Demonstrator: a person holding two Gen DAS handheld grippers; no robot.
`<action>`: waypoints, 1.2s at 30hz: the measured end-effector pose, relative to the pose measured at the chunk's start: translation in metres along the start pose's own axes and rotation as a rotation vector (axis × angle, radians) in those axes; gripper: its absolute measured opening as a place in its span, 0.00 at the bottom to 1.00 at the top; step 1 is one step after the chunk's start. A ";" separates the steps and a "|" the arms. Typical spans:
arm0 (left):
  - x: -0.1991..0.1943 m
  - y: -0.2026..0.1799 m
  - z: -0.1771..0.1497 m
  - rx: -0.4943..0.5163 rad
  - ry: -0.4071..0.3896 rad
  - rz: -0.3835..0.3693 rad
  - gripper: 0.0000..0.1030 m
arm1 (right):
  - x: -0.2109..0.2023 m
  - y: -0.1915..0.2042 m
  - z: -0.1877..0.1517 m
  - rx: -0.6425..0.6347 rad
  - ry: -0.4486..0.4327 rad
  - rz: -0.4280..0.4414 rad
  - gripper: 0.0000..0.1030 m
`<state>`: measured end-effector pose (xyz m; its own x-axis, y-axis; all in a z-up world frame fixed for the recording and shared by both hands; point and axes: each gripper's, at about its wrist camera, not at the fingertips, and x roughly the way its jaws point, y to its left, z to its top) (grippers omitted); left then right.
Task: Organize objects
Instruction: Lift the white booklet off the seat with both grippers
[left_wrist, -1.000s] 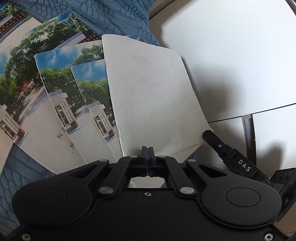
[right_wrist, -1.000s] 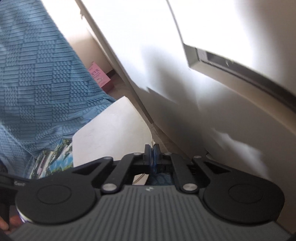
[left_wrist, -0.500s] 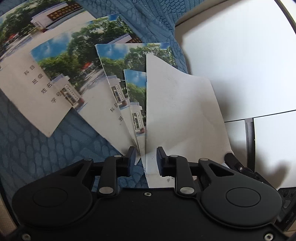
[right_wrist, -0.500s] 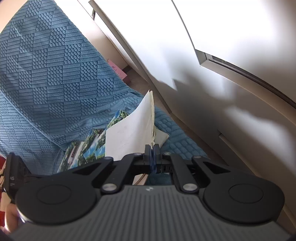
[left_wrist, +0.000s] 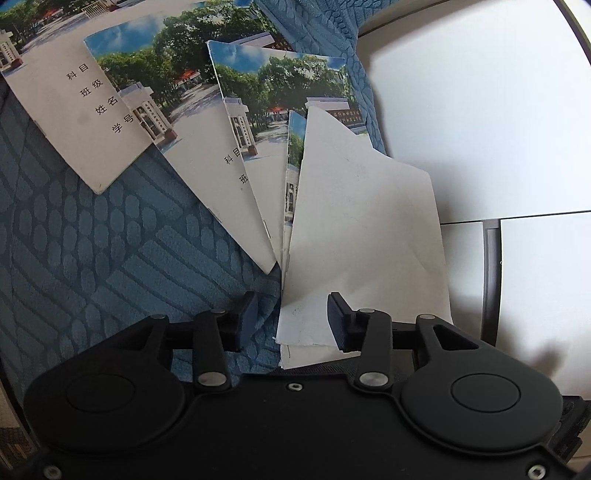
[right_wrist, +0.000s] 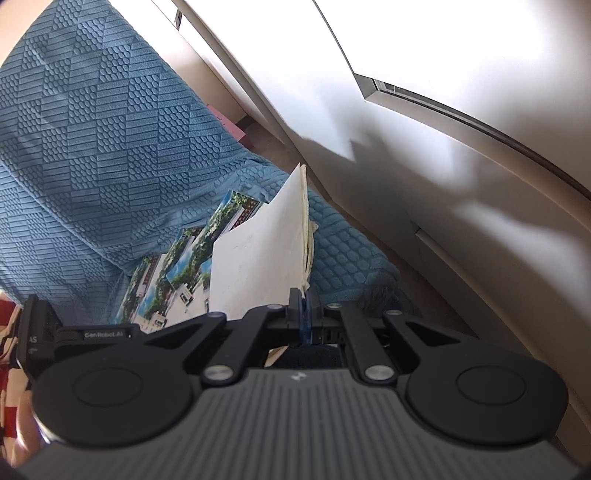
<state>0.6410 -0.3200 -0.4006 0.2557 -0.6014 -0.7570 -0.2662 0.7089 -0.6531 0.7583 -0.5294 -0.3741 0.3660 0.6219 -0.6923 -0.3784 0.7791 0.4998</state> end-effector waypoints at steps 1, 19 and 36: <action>0.001 0.001 0.000 -0.007 0.007 0.002 0.38 | -0.001 -0.003 0.000 0.010 0.004 0.005 0.04; 0.016 0.009 -0.010 -0.177 0.104 -0.125 0.64 | -0.021 -0.007 0.018 0.120 -0.008 0.119 0.04; 0.044 0.030 -0.022 -0.419 0.157 -0.369 0.64 | -0.029 -0.011 0.025 0.235 -0.029 0.172 0.04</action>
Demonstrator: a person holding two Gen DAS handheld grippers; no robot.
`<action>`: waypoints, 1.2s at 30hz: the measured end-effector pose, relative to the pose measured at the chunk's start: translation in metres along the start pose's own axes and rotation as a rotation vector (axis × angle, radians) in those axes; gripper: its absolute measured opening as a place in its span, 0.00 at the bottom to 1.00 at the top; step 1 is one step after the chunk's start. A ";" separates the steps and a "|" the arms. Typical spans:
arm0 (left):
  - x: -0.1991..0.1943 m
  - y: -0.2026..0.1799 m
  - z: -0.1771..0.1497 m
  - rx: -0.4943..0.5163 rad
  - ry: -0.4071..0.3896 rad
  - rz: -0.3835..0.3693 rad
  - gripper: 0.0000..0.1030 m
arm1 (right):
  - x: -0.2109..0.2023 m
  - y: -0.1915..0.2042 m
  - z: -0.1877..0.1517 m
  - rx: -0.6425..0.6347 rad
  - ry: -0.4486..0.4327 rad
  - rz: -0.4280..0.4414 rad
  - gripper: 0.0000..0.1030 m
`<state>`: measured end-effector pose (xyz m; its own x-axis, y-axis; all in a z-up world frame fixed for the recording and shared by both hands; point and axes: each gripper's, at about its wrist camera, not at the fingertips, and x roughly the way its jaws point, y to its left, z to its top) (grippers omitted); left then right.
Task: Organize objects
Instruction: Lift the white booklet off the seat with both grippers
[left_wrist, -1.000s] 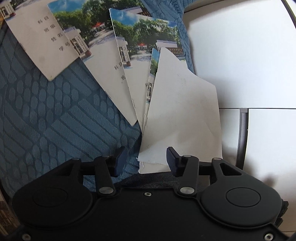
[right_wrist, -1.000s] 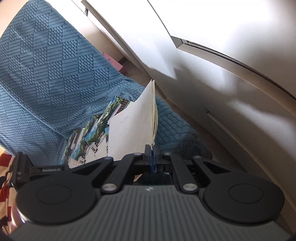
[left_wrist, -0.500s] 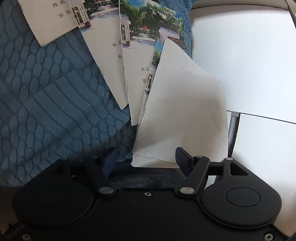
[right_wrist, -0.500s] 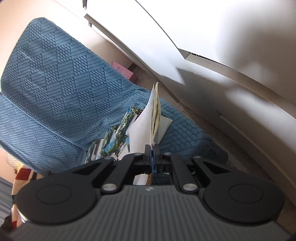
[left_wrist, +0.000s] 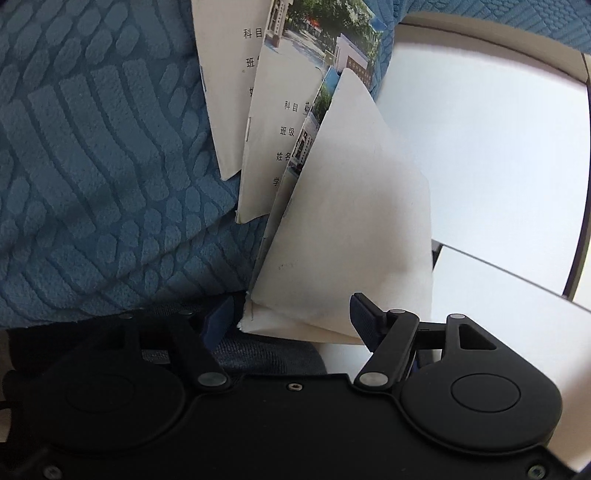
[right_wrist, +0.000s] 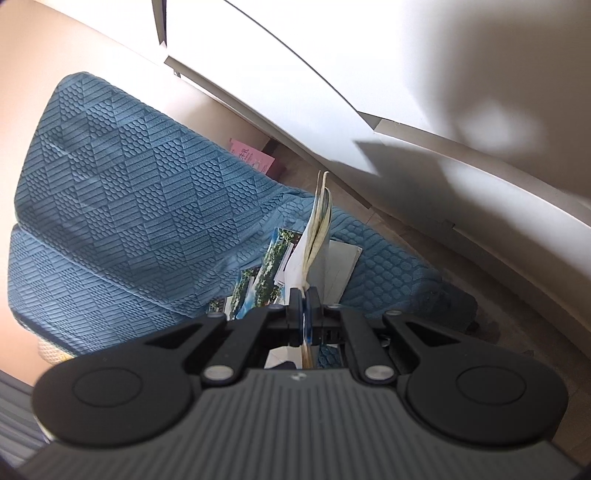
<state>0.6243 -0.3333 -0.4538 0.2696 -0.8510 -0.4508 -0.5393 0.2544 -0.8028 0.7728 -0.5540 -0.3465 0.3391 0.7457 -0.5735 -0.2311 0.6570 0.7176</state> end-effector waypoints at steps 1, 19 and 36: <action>0.001 0.002 0.001 -0.014 0.002 -0.015 0.63 | 0.000 -0.001 -0.001 0.001 0.002 -0.005 0.04; -0.008 -0.026 -0.017 0.102 -0.064 0.045 0.04 | 0.006 -0.062 -0.012 0.196 0.011 -0.100 0.08; -0.017 -0.032 -0.017 0.154 -0.071 0.084 0.04 | 0.038 -0.094 -0.031 0.374 0.085 -0.032 0.50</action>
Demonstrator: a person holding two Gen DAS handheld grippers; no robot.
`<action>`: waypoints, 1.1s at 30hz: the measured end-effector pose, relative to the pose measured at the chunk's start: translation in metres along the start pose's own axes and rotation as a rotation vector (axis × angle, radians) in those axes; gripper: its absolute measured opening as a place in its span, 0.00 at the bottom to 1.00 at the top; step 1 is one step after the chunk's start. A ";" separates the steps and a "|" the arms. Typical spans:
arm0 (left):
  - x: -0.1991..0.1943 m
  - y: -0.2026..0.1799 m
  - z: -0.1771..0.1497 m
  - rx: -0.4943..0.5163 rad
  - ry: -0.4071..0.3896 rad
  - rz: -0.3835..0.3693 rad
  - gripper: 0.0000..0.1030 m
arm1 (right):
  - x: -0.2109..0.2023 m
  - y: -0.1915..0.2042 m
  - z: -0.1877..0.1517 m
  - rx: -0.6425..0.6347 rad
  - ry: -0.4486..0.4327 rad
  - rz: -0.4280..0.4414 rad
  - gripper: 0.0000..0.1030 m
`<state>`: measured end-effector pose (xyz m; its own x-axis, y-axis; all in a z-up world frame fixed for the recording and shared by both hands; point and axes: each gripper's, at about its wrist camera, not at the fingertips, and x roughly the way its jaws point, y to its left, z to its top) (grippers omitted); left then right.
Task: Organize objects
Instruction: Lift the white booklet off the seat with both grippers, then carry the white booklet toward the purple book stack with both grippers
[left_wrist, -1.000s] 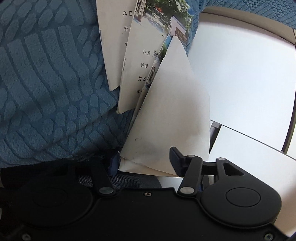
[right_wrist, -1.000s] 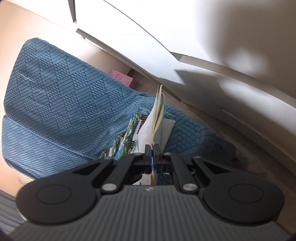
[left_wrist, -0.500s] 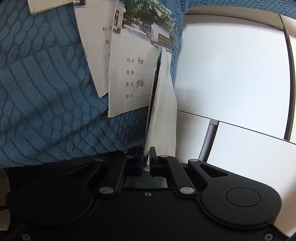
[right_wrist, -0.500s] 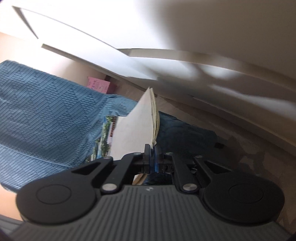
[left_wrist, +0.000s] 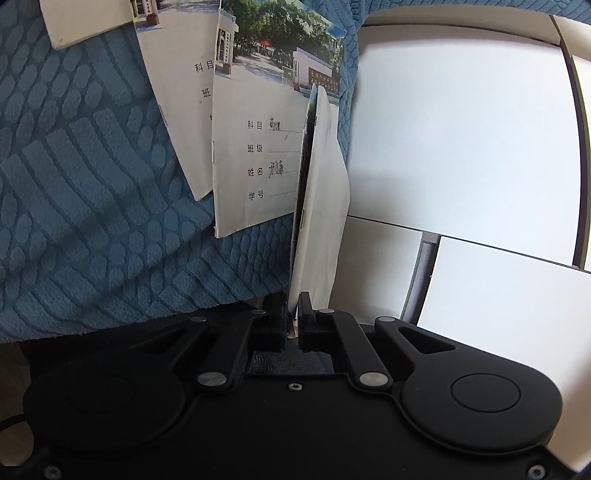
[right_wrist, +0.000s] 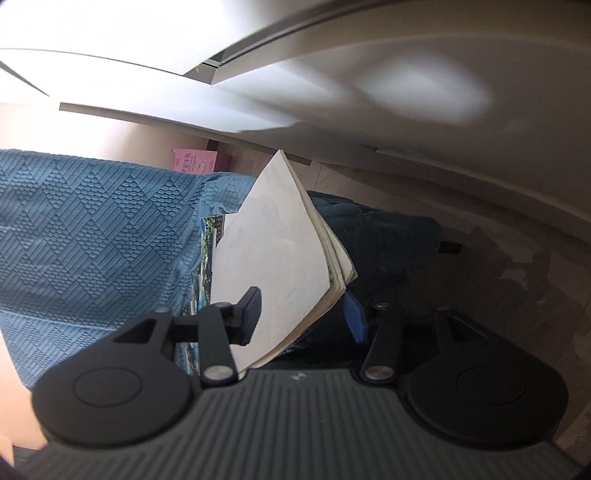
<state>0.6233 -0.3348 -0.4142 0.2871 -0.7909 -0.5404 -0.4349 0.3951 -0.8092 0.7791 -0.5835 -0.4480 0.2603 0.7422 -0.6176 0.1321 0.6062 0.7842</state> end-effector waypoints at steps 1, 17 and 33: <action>0.000 0.000 0.000 0.000 -0.001 0.003 0.04 | 0.004 -0.003 0.000 0.011 0.006 0.002 0.50; -0.005 -0.027 -0.009 0.124 -0.038 0.080 0.03 | -0.005 0.013 -0.003 -0.093 -0.058 0.039 0.07; -0.076 -0.058 -0.033 0.178 -0.110 -0.001 0.04 | -0.052 0.085 -0.029 -0.307 -0.107 0.076 0.06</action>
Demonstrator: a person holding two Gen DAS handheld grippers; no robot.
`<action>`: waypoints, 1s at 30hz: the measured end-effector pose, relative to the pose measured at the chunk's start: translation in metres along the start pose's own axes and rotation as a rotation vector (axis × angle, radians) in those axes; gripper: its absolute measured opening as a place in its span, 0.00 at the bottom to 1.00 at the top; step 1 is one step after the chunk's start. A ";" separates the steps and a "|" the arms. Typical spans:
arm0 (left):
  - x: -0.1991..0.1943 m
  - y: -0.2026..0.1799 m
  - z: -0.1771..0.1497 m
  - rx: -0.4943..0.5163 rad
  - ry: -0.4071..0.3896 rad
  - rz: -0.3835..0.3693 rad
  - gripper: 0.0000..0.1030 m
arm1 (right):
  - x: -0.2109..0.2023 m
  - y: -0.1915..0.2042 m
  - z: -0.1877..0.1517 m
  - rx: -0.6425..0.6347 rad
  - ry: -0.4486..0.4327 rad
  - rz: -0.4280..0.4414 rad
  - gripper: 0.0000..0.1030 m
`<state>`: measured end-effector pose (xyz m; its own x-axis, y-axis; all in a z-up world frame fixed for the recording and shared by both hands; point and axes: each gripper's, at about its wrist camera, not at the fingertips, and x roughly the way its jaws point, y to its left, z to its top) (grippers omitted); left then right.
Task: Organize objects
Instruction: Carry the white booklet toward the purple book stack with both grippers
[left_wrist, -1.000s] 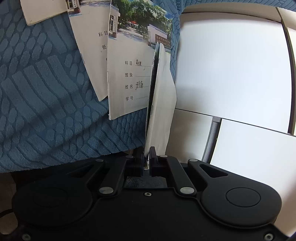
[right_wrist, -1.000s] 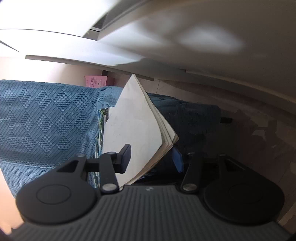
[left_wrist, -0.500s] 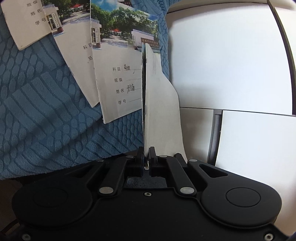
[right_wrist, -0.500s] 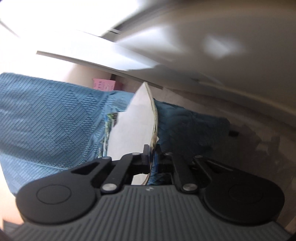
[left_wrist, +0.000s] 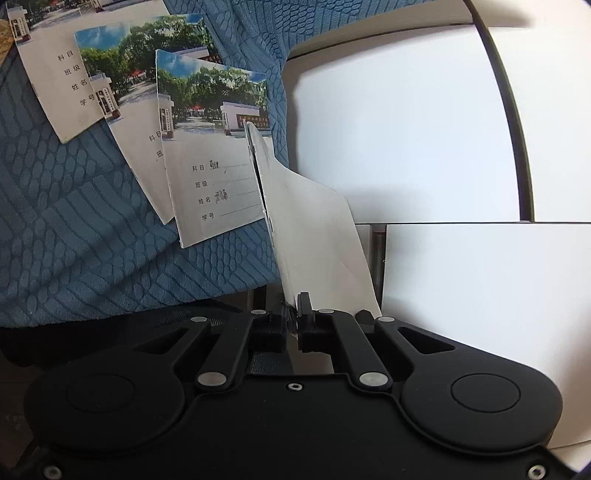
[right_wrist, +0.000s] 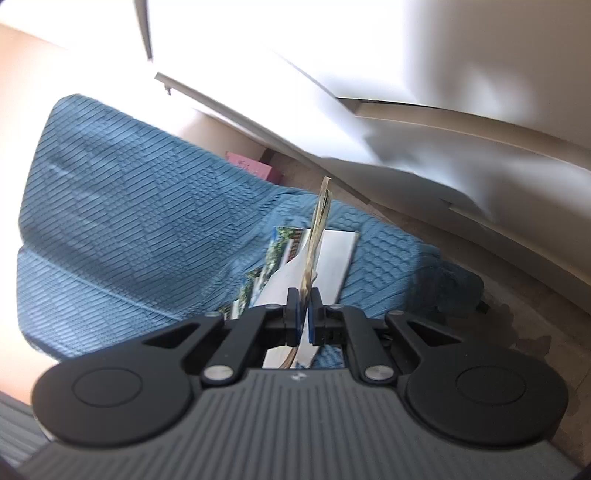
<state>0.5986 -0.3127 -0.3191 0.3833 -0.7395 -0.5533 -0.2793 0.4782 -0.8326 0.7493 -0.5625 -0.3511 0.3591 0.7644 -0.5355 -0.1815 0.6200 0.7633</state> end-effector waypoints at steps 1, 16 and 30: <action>-0.005 -0.001 -0.002 0.002 -0.006 -0.002 0.04 | 0.001 0.005 0.000 -0.008 0.000 0.004 0.06; -0.107 -0.007 -0.027 0.012 -0.128 -0.047 0.04 | -0.016 0.080 -0.030 -0.121 0.034 0.059 0.06; -0.209 0.006 -0.040 -0.018 -0.274 -0.110 0.04 | -0.016 0.162 -0.064 -0.254 0.092 0.126 0.06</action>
<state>0.4816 -0.1745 -0.2074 0.6351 -0.6295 -0.4476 -0.2376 0.3922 -0.8887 0.6560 -0.4626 -0.2417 0.2368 0.8437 -0.4817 -0.4465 0.5349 0.7173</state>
